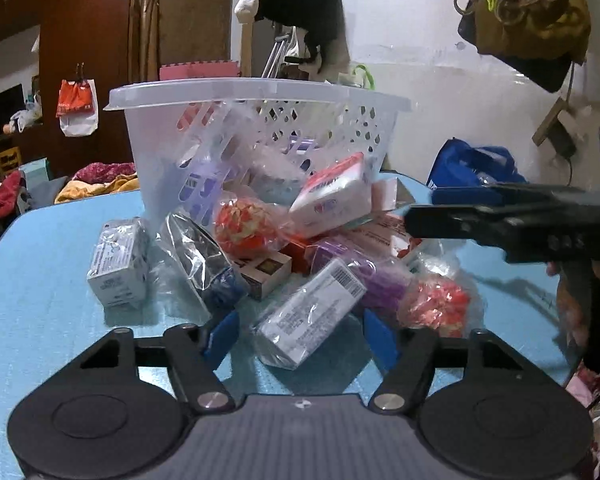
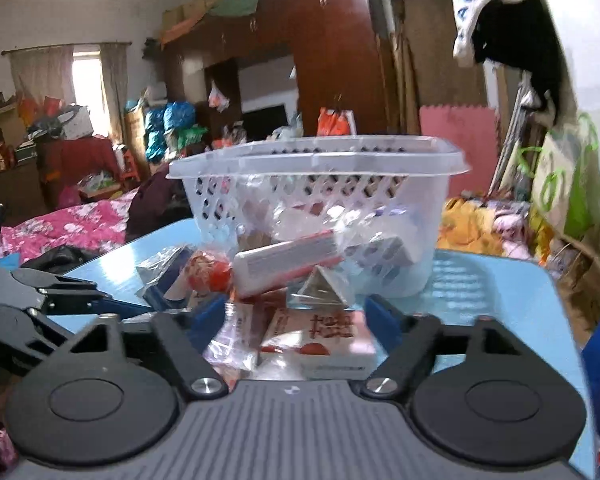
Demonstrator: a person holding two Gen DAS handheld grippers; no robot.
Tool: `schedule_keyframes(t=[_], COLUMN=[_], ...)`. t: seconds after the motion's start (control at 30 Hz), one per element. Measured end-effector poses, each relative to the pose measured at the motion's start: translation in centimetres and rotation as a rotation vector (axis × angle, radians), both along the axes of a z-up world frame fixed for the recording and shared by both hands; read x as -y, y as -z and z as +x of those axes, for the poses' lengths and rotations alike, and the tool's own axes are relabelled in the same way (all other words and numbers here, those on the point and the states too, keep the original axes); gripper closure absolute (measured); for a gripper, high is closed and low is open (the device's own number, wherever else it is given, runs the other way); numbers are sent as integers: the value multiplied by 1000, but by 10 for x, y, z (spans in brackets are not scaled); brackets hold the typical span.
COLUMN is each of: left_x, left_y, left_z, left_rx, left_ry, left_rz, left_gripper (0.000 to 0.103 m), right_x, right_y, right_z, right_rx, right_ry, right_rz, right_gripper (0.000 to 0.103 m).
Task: Organize objects
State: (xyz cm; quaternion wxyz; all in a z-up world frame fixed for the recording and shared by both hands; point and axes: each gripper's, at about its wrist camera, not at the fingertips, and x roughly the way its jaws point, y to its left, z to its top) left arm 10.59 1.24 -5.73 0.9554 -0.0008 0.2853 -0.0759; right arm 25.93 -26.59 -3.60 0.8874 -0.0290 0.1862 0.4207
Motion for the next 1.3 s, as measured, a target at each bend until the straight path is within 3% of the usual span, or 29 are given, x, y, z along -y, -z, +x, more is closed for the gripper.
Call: schedule_keyframes(t=[0.1, 0.27, 0.37, 0.4, 0.43, 0.53, 0.6, 0.83, 1.13, 1.3], left_x=[4, 8, 14, 16, 17, 20, 20, 12, 12, 5], left_y=[-1, -1, -1, 0, 0, 0, 0, 0, 6, 3], left_z=[-1, 2, 3, 3, 3, 3, 3, -14, -26, -36], left_rx=[3, -2, -12, -13, -14, -5, 6, 88, 109, 178], left_ry=[4, 0, 2, 1, 0, -9, -18, -15, 7, -3], left_rz=[36, 42, 67, 78, 89, 111, 118, 82, 59, 27], left_gripper=[31, 31, 30, 30, 30, 36, 49, 59, 59, 59], right_x=[-16, -38, -38, -36, -33, -22, -13, 7, 1, 4], right_y=[1, 6, 9, 9, 9, 7, 4, -3, 4, 2], right_z=[-1, 11, 11, 11, 9, 3, -3, -21, -22, -23], right_rx=[50, 43, 45, 43, 47, 55, 69, 132, 107, 123], right_ry=[28, 45, 53, 60, 68, 76, 78, 97, 77, 86], right_rz=[-88, -170, -170, -169, -171, -141, -104, -7, 3, 32], right_gripper=[30, 32, 49, 61, 63, 65, 66, 67, 68, 68])
